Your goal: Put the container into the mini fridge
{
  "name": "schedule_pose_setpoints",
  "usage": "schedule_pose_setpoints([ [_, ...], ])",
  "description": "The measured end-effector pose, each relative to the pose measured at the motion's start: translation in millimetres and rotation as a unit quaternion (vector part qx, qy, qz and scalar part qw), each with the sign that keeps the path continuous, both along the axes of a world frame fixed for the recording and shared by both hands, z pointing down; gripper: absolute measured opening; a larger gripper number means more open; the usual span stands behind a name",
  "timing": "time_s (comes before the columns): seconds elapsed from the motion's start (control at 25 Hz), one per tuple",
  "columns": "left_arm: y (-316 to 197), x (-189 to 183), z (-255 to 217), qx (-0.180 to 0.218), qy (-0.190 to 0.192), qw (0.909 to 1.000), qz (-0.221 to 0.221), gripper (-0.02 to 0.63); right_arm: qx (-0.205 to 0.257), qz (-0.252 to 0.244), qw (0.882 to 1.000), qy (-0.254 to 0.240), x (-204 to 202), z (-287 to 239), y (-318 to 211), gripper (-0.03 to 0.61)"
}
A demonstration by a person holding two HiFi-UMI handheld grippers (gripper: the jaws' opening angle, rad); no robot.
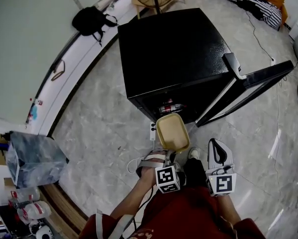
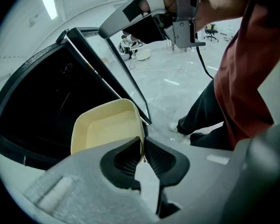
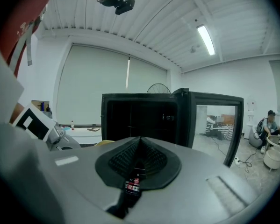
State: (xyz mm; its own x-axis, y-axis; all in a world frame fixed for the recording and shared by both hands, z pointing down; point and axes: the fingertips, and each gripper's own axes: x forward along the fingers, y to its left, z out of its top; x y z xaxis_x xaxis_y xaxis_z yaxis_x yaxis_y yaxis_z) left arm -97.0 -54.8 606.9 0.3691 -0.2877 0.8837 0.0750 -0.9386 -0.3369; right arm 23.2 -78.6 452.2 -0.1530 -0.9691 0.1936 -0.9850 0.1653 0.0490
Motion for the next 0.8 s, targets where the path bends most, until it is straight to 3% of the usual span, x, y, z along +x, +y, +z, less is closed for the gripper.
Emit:
schedule_pose_setpoints([
  [0.8, -63.5, 67.9, -14.7, 0.016, -0.025, 0.9975, -0.063, 0.037, 0.032, -0.083, 0.996, -0.029, 55.6, -0.3, -76.3, 0.000],
])
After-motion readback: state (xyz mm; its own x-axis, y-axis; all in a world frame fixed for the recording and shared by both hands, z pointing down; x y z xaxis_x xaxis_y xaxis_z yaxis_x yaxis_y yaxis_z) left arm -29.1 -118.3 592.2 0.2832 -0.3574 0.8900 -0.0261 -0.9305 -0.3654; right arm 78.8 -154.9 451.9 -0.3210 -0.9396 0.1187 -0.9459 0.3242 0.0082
